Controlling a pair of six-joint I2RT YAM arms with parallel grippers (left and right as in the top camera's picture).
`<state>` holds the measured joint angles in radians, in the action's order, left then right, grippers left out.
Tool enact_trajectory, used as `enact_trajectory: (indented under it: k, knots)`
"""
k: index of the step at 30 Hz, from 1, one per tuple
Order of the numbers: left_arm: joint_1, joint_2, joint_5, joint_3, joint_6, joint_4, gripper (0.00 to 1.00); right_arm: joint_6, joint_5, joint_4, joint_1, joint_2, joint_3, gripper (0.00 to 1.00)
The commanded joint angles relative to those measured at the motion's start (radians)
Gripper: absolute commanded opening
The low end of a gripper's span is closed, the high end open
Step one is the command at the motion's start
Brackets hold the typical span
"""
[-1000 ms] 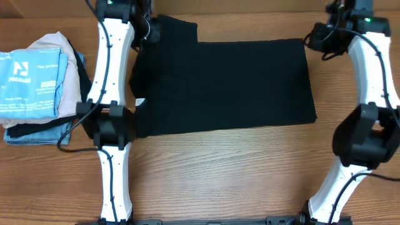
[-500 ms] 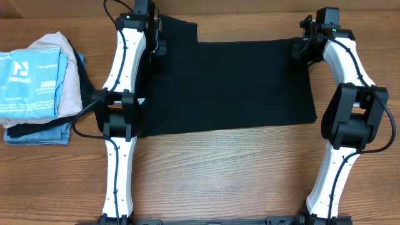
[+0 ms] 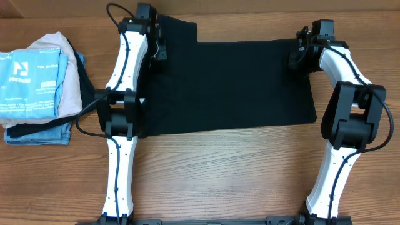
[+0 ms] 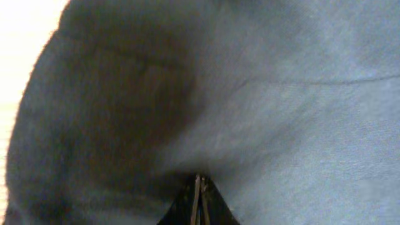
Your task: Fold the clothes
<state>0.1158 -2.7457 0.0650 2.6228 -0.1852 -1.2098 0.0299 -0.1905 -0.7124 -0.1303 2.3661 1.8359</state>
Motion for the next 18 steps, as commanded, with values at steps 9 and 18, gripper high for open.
enact_trajectory:
  k: [9, 18]
  knots:
    - [0.058, -0.040, -0.101, -0.008, -0.011, -0.148, 0.04, -0.027, 0.096, -0.184, -0.003, 0.021, -0.042, 0.04]
    - [0.018, 0.011, -0.125, 0.191, -0.021, -0.139, 0.05, -0.033, 0.047, -0.227, -0.003, 0.020, 0.227, 0.21]
